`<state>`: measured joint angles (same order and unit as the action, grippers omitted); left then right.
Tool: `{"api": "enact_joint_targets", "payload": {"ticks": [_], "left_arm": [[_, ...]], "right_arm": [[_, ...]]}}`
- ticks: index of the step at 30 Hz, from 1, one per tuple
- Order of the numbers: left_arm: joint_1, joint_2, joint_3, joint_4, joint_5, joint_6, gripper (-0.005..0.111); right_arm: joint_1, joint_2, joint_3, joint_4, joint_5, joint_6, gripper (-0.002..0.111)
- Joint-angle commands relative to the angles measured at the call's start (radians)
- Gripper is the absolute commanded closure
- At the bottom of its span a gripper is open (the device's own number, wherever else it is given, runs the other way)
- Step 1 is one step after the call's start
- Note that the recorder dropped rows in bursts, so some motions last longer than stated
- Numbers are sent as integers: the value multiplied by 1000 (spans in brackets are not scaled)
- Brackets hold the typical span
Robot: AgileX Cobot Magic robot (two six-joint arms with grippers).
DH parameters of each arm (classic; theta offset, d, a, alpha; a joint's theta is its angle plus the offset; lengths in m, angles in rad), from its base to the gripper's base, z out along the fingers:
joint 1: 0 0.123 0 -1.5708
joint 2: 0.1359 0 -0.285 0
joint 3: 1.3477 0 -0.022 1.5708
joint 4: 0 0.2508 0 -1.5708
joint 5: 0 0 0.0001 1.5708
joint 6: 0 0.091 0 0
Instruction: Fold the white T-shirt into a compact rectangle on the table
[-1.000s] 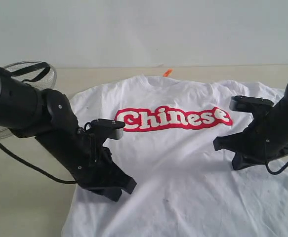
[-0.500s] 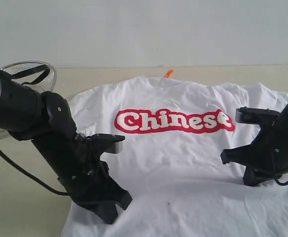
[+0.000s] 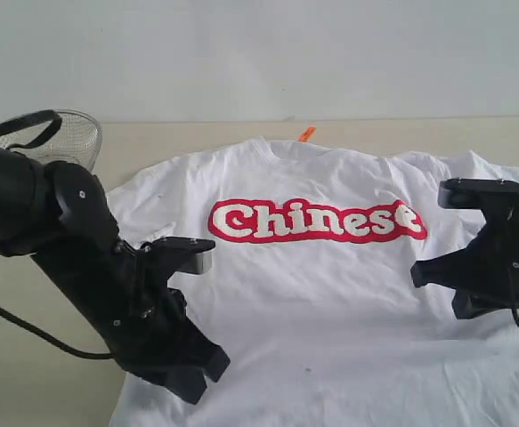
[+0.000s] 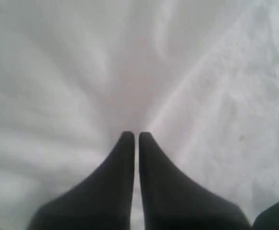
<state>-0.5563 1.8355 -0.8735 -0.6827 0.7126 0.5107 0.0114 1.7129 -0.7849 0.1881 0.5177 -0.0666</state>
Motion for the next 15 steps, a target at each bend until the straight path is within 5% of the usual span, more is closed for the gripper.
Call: {"api": "enact_joint_targets", "payload": {"ticks": [1,8,15], "left_arm": [[-1,-69,-15,-12,-12,14,102],[50,-54,-176,29,-83,2,102],[208,165,-465,91,-5,6,102]], "right_arm": [[-2,-9,-39,21,-48,6,108],[-2,33,-310,38,-5,-17,108],[-2,286,-677,173,68,-99,108]]}}
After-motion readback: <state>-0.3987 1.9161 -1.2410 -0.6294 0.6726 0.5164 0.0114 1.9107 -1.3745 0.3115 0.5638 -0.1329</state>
